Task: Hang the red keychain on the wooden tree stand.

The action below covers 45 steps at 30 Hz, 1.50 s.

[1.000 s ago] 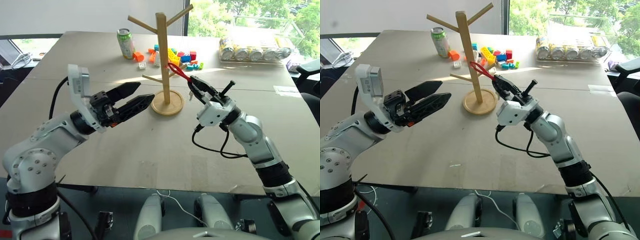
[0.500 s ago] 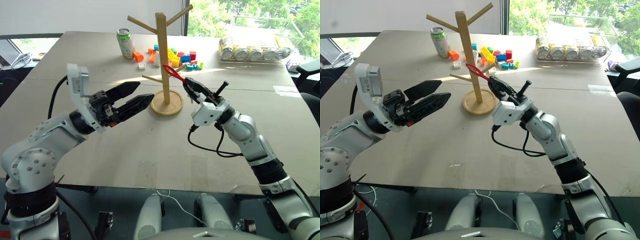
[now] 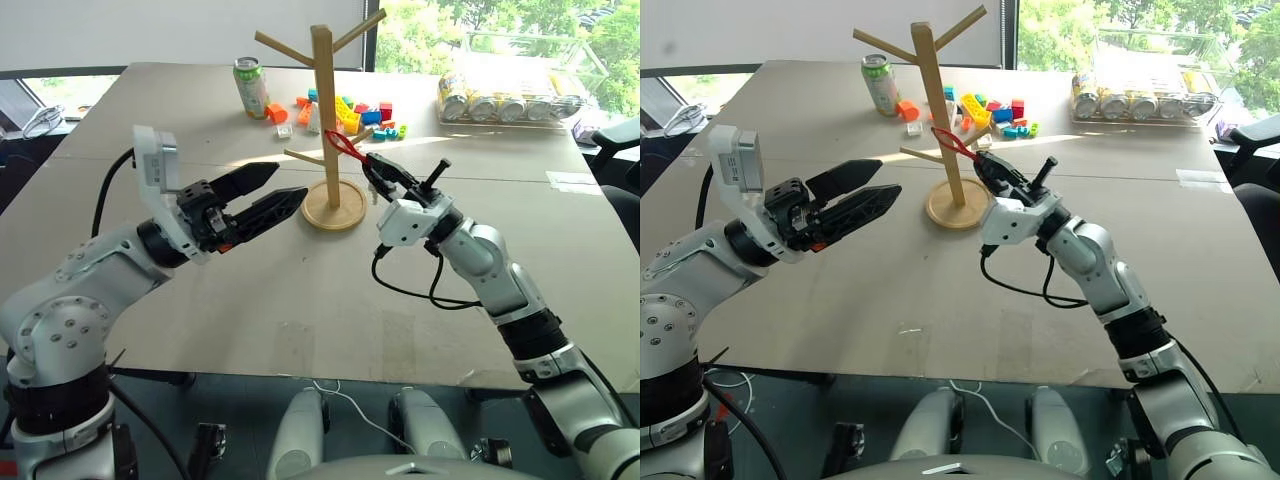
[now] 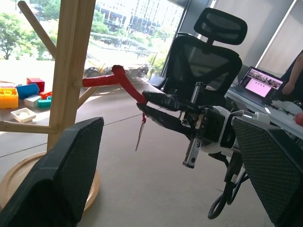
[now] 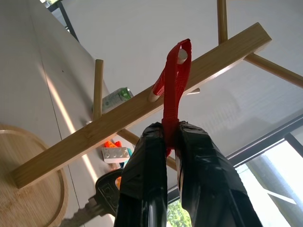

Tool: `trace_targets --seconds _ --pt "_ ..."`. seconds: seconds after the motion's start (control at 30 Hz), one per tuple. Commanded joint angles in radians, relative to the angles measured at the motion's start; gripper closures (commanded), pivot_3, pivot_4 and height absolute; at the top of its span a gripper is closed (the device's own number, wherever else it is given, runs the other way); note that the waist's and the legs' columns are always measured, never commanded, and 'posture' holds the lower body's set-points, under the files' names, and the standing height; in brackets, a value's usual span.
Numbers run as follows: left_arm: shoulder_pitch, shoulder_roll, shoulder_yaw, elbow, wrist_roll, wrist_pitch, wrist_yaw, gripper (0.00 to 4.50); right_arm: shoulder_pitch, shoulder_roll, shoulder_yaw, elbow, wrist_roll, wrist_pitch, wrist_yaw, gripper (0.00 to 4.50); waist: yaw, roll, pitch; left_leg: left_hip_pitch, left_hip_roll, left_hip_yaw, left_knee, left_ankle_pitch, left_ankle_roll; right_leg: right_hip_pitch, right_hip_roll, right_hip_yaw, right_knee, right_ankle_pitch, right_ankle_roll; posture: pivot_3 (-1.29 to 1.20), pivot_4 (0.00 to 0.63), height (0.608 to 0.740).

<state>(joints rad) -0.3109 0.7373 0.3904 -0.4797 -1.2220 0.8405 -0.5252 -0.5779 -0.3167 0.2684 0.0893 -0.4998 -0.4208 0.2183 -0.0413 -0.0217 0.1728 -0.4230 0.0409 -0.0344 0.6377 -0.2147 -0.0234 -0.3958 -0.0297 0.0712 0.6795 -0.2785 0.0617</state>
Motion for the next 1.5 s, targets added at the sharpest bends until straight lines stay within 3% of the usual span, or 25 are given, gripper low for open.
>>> trace_targets --seconds 0.03,0.53,0.73,0.87,0.9,1.07,1.2,1.37,1.5 --pt "-0.008 0.014 0.027 -0.028 -0.016 -0.023 0.001 0.00 -0.036 0.003 0.003 -0.009 -0.007 -0.023 -0.020 4.48 0.000 0.000 0.000 0.000 0.000 0.000 0.000 0.000 0.000 0.000 0.000 0.000 0.000 0.000 0.000 0.00 0.150 0.740" --pt "-0.011 0.013 0.014 -0.023 0.008 -0.038 -0.002 0.00 -0.086 0.004 0.030 0.098 -0.008 0.057 0.032 4.48 0.000 0.000 0.000 0.000 0.000 0.000 0.000 0.000 0.000 0.000 0.000 0.000 0.000 0.000 0.000 0.00 0.150 0.740" --pt "-0.011 0.014 0.010 -0.016 0.022 -0.045 -0.013 0.00 -0.049 -0.010 0.012 0.043 0.075 0.060 0.083 1.98 0.000 0.000 0.000 0.000 0.000 0.000 0.000 0.000 0.000 0.000 0.000 0.000 0.000 0.000 0.000 0.00 0.150 0.740" --pt "-0.017 0.027 0.004 -0.002 0.047 -0.042 -0.026 0.00 -0.004 -0.024 -0.010 -0.028 0.161 0.080 0.137 0.02 0.000 0.000 0.000 0.000 0.000 0.000 0.000 0.000 0.000 0.000 0.000 0.000 0.000 0.000 0.000 0.00 0.150 0.740" --pt "-0.020 0.032 0.003 0.003 0.054 -0.040 -0.031 0.00 0.016 -0.033 -0.020 -0.055 0.193 0.090 0.160 0.02 0.000 0.000 0.000 0.000 0.000 0.000 0.000 0.000 0.000 0.000 0.000 0.000 0.000 0.000 0.000 0.00 0.150 0.740" --pt "-0.035 0.129 -0.011 0.072 0.136 -0.021 -0.103 0.00 0.126 -0.096 -0.081 -0.257 0.474 0.283 0.358 0.02 0.001 0.000 0.000 0.000 0.000 0.000 0.000 0.000 0.000 0.000 0.000 0.000 0.000 0.000 0.000 0.00 0.150 0.740" --pt "-0.038 0.239 -0.040 0.156 0.248 -0.044 -0.215 0.00 0.194 -0.199 -0.148 -0.483 0.820 0.740 0.511 0.02 0.001 0.001 0.001 0.001 0.000 0.000 0.000 0.000 0.000 0.000 0.000 -0.001 0.000 0.000 0.000 0.00 0.150 0.740" --pt "-0.071 0.315 -0.078 0.263 0.364 -0.101 -0.345 0.00 0.139 -0.302 -0.335 -0.641 1.263 1.215 0.458 0.02 0.001 0.001 0.003 0.001 0.000 0.000 -0.001 0.000 0.000 0.000 0.000 -0.001 0.000 0.000 0.000 0.00 0.150 0.740" --pt "-0.112 0.321 -0.105 0.328 0.433 -0.149 -0.406 0.00 0.078 -0.323 -0.435 -0.660 1.480 1.388 0.364 0.02 0.001 0.001 0.003 0.000 0.000 0.000 -0.001 0.000 0.000 0.000 0.000 -0.001 -0.001 0.000 0.000 0.00 0.150 0.740"
